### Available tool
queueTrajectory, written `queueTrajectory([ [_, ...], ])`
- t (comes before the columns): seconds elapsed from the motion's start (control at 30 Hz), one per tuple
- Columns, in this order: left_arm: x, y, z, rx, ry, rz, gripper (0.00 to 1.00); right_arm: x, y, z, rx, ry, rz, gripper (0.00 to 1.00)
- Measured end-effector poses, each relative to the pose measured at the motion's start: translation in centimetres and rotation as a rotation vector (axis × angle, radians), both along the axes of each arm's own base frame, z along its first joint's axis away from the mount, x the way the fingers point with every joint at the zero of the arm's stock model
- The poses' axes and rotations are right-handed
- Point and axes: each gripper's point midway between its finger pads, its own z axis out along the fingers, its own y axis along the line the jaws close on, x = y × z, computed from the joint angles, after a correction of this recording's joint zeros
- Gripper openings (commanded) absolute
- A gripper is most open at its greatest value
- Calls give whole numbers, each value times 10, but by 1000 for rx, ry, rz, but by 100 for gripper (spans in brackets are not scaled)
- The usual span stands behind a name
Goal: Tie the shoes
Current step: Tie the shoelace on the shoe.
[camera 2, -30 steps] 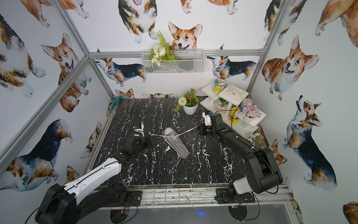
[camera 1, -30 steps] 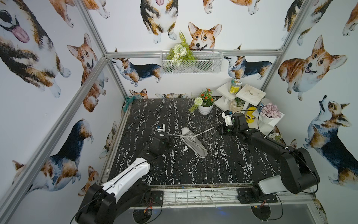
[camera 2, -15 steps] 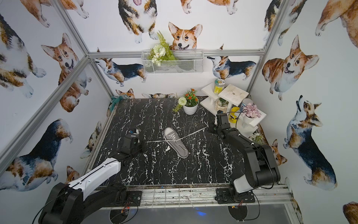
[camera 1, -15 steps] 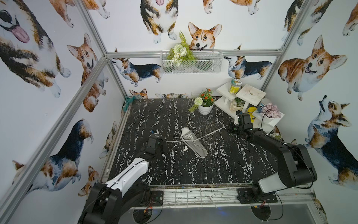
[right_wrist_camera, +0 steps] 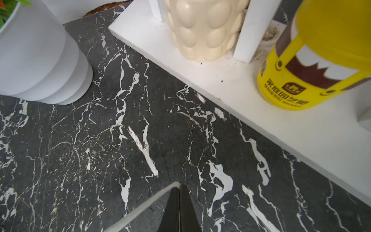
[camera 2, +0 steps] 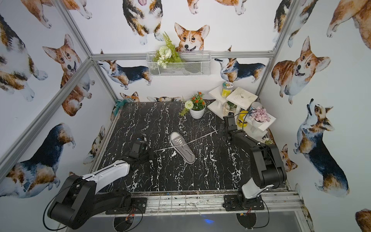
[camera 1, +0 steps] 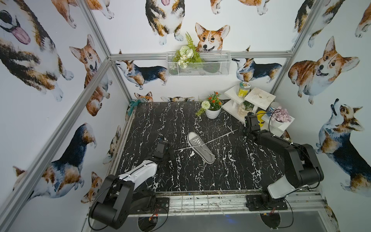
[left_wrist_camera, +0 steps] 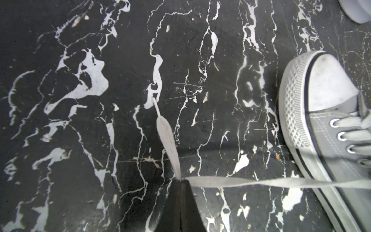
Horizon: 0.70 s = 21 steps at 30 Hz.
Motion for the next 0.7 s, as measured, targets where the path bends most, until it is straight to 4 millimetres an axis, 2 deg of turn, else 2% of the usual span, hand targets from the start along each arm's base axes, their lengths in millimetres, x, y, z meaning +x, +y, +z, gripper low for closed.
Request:
queueTrajectory([
  [0.3, 2, -1, -4, 5, 4, -9, 0, 11, -15, 0, -69, 26, -17, 0],
  [0.43, 3, -4, -1, 2, -6, -23, 0, 12, -11, -1, -54, 33, 0, 0],
  [0.5, 6, -10, 9, -6, -35, -42, 0, 9, -5, -1, -26, 32, 27, 0],
  [0.63, 19, -34, 53, -61, -161, -107, 0, 0, 14, 1, 57, 24, 108, 2],
  [0.7, 23, -45, 75, -90, -215, -136, 0, -4, 21, 0, 90, 28, 142, 17],
])
